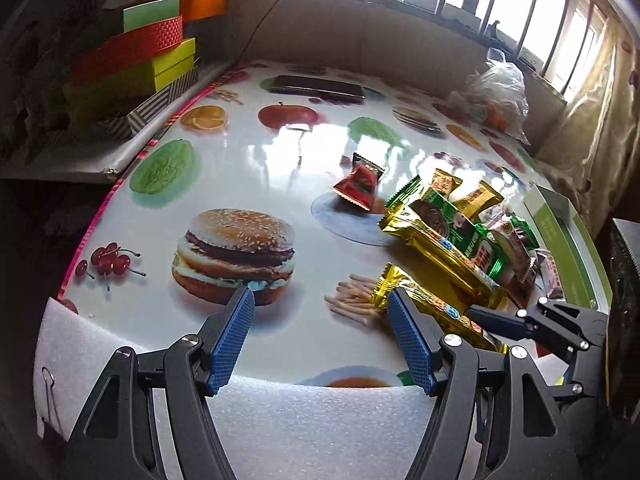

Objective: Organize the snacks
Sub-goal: 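Reach the right gripper to a gold chocolate bar and grasp it, then lift the gold bar with the right gripper while the left gripper grasps another gold bar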

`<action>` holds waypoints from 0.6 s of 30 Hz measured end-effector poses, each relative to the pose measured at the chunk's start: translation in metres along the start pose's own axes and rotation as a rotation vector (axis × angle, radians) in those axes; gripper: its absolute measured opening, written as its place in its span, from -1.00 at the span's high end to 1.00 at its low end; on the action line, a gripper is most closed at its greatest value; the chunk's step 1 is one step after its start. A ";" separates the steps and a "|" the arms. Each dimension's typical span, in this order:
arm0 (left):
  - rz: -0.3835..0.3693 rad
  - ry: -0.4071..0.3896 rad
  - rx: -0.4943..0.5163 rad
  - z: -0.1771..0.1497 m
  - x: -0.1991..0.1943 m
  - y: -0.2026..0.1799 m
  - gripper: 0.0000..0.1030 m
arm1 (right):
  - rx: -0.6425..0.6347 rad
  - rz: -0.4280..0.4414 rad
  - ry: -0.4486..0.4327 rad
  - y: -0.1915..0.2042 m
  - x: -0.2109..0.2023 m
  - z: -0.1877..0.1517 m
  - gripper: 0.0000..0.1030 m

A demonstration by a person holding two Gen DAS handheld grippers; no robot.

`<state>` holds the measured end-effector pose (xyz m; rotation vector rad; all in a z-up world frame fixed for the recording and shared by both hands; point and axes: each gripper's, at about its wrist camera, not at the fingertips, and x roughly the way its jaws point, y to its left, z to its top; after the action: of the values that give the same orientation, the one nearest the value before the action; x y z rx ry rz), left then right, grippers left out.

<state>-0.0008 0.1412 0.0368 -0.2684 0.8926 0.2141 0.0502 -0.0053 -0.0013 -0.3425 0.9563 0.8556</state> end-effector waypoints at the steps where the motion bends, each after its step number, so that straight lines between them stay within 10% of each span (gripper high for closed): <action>1: 0.000 0.000 -0.001 0.000 0.000 0.001 -0.35 | -0.002 -0.006 0.003 0.001 0.002 0.000 0.34; 18: -0.012 0.007 -0.041 0.018 -0.001 0.000 -0.35 | 0.096 0.020 -0.109 -0.015 -0.035 0.001 0.57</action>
<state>0.0123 0.1468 0.0486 -0.3125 0.8936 0.2205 0.0523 -0.0314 0.0263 -0.2023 0.8973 0.8348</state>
